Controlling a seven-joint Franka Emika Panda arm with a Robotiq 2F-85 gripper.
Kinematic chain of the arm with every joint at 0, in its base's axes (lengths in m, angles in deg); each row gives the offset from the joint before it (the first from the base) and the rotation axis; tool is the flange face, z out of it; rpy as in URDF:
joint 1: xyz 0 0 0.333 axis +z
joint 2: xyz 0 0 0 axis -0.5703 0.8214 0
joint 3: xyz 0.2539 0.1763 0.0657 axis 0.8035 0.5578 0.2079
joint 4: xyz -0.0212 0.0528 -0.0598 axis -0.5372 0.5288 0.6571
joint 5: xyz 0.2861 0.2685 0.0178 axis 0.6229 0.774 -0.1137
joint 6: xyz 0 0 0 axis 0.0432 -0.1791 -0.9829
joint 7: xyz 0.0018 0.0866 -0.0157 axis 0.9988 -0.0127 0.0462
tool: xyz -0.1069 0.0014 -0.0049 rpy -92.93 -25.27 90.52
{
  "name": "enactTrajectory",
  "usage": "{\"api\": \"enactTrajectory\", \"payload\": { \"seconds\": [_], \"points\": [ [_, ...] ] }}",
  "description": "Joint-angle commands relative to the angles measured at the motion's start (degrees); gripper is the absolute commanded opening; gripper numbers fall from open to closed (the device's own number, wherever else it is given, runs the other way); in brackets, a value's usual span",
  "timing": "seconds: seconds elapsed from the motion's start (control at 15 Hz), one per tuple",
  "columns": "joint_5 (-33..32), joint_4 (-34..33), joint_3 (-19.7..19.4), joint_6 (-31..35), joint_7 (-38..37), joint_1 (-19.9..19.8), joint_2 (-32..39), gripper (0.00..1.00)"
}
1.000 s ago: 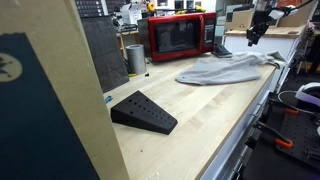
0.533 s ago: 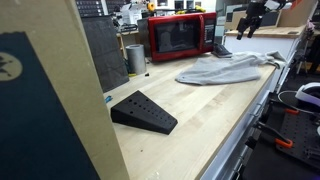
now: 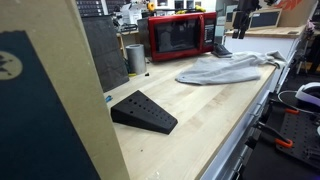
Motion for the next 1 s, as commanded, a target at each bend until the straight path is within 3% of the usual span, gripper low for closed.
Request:
{"api": "enactTrajectory", "payload": {
  "seconds": [0.0,0.47,0.67,0.93],
  "points": [
    [0.1,-0.1,0.5,-0.2,0.4,-0.4,0.1,1.00],
    [-1.8,0.1,1.1,1.0,-1.5,-1.1,0.3,1.00],
    [-2.8,0.7,3.9,1.9,-5.5,0.4,2.1,1.00],
    [-2.6,0.6,11.1,6.4,-13.5,4.5,9.3,1.00]
  ]
}}
